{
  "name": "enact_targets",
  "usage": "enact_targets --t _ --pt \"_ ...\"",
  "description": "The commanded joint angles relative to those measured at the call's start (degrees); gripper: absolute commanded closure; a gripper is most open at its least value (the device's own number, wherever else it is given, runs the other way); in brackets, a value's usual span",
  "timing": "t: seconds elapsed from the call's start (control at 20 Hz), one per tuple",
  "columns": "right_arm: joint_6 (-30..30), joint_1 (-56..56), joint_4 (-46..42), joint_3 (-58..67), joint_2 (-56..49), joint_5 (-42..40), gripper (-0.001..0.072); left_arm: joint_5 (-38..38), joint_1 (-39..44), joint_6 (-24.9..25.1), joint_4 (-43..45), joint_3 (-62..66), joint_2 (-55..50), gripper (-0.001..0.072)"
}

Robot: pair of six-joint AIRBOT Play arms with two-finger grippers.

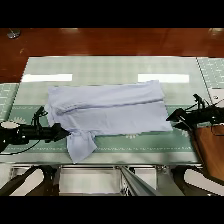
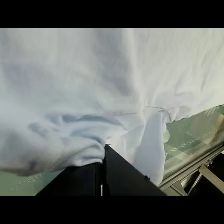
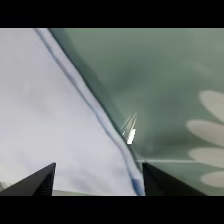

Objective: Fold the shirts.

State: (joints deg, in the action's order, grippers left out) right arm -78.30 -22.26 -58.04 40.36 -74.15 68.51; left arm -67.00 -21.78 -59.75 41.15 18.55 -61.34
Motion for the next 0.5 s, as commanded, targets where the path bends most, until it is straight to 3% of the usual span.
enact_targets --t 0.0,0.1,0.15,0.2,0.25,0.45 --pt "-1.0 4.5 1.0 2.0 -4.0 -1.5 0.0094 0.2 0.0 0.1 -0.1 0.0 0.0 0.0681" --pt "-1.2 6.3 1.2 2.4 -5.1 -1.7 0.0105 0.1 0.0 0.1 -0.2 0.0 0.0 0.0681" --pt "-1.0 7.0 1.1 2.7 -5.3 -1.7 0.0229 0.1 0.0 0.1 -0.2 0.0 0.0 0.0681" --pt "0.8 7.3 1.2 3.4 -5.3 -1.3 0.0556 0.1 0.0 0.1 -0.3 0.3 0.0 0.0681" --pt "3.4 7.2 1.6 4.5 -5.2 -0.9 0.0688 -0.2 -0.7 0.1 0.4 1.6 0.0 0.0682" --pt "2.5 5.1 0.6 12.4 -4.9 0.0 0.0687 -4.9 -9.8 0.1 -4.4 11.5 0.0 0.0682"
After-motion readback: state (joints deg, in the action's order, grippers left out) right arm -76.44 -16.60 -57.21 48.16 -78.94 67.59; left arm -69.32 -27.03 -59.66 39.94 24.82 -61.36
